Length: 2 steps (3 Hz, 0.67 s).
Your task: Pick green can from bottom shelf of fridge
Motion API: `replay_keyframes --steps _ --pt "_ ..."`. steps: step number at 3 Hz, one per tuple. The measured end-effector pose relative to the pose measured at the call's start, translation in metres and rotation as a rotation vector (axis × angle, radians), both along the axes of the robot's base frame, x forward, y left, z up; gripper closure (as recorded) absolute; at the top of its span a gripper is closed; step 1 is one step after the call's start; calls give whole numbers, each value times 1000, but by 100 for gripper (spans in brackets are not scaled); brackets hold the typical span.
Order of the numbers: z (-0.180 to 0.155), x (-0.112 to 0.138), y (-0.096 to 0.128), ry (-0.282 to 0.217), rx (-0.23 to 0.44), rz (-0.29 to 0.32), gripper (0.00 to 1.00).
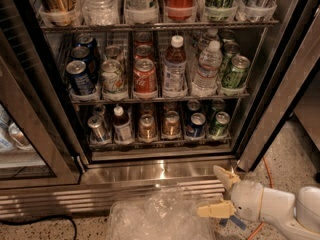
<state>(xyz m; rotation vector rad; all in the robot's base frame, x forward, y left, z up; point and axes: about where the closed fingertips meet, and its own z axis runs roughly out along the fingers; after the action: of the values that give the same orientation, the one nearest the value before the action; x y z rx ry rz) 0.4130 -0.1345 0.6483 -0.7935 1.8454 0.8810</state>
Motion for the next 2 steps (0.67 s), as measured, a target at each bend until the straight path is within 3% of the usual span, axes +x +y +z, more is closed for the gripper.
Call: replay_keyframes --steps 1,2 --pt "-50 1 8 33 132 14 0" --pt "-50 1 8 33 132 14 0"
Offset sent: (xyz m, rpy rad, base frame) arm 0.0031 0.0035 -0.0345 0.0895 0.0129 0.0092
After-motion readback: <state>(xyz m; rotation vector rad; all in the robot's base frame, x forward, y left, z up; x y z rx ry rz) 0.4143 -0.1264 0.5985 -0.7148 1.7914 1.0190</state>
